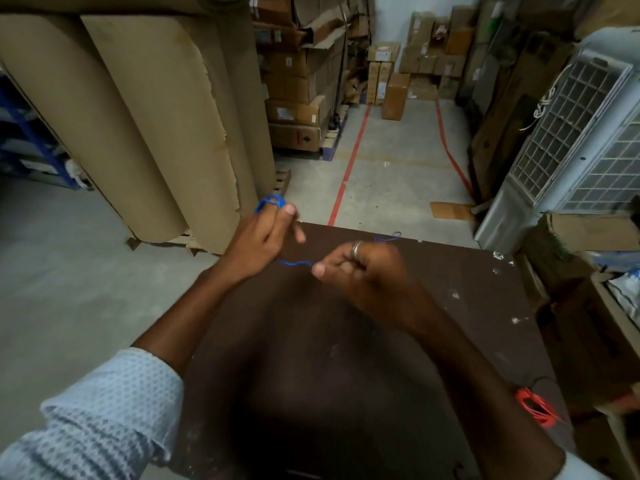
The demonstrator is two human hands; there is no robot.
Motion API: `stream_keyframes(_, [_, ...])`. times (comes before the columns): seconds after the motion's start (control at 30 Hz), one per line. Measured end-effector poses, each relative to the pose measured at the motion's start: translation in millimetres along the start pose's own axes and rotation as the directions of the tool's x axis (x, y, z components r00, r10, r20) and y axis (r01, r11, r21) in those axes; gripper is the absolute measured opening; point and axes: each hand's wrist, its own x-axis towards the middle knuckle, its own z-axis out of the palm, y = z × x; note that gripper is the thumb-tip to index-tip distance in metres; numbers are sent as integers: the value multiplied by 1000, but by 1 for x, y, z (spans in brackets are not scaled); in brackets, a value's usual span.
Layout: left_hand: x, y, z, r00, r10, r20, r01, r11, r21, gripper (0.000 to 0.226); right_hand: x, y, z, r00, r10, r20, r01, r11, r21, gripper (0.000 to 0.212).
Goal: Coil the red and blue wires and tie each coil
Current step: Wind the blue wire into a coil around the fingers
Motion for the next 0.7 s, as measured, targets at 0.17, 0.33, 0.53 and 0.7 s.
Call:
stream_keyframes(0.17, [-19,7,10,984,-23,174,26,999,-19,79,28,-16,-50,985,-147,-90,135,982,-130,15])
stream_keyframes(0.33, [-29,49,24,942,-43,334,196,876,-441,77,73,6,-71,941,-227,-250,205,972,-111,27])
stream_keyframes(0.53, [-12,79,11,932,99,350,277,428,-860,73,91,39,-36,962,-166,-216,204,964,169,24])
stream_keyframes(0.7, [16,86,-3,997,37,69,58,235,-970,61,66,61,29,993,-15,-121,48,960,277,41])
